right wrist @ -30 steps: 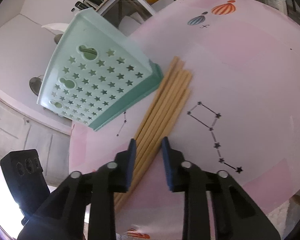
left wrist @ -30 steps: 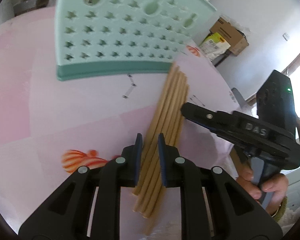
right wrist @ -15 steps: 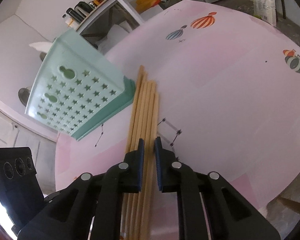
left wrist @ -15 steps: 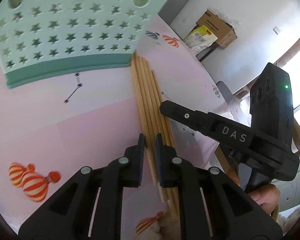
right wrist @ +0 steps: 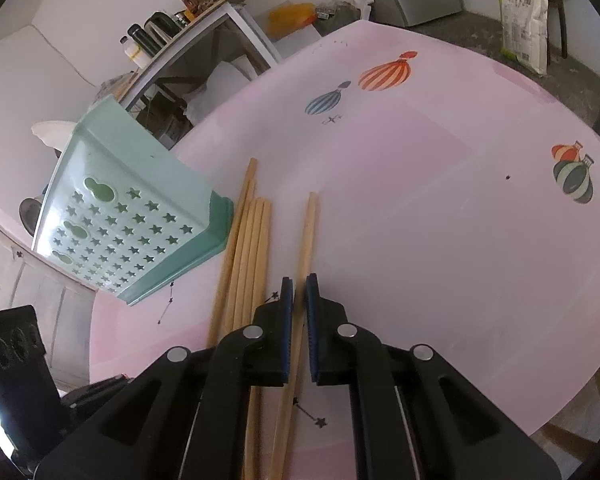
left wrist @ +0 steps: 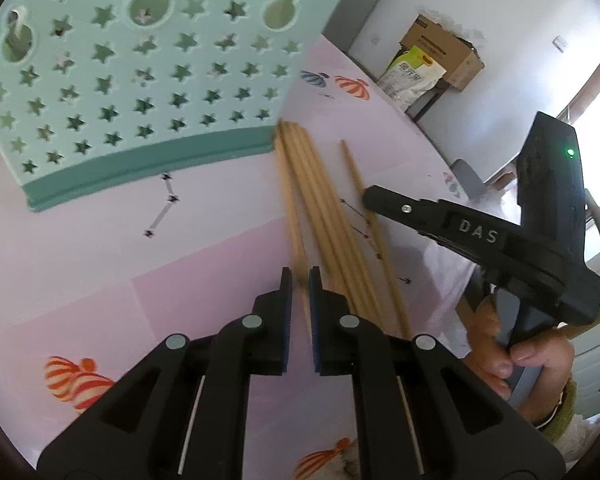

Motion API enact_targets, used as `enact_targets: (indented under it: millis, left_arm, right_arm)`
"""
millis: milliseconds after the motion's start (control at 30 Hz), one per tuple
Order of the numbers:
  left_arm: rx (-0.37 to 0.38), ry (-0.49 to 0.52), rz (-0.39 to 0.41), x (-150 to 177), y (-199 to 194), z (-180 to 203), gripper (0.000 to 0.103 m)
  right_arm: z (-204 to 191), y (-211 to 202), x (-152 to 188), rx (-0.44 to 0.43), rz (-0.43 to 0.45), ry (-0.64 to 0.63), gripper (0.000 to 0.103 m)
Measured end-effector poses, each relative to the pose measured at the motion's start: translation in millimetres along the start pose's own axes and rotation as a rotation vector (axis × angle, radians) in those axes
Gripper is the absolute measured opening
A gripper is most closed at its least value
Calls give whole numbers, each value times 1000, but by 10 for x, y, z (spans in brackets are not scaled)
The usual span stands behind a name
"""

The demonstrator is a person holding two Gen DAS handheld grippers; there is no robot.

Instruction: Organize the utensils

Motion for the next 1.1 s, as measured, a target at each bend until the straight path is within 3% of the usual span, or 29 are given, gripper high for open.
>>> enact_targets:
  millis: [200,400,667,1100]
  left_arm:
    - [-55,37,17,-191,56,-17,8]
    - [-201,150,70,-345,124,32,8]
    - [-227,130,54,-308,45,2,5]
    - [-244,139,-9,134,-282,-198,6]
  right_arm:
    - [6,34,-52,9,-1,-43,7]
    - [10,32,-73,7,-2,-61,7]
    - [38,46,-94,0,7,-69,7]
    - [43,40,-96,-13,11,-64,6]
Point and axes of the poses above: each gripper's, at about its wrist camera, not at the fingertips, and y roughly the way its jaws point, z to its right, x to its underside, the point moved 9 cm from there along y, roughly the way its jaws point, and after that the axes turned 13 degrees about -x, right-handed, at the moved point
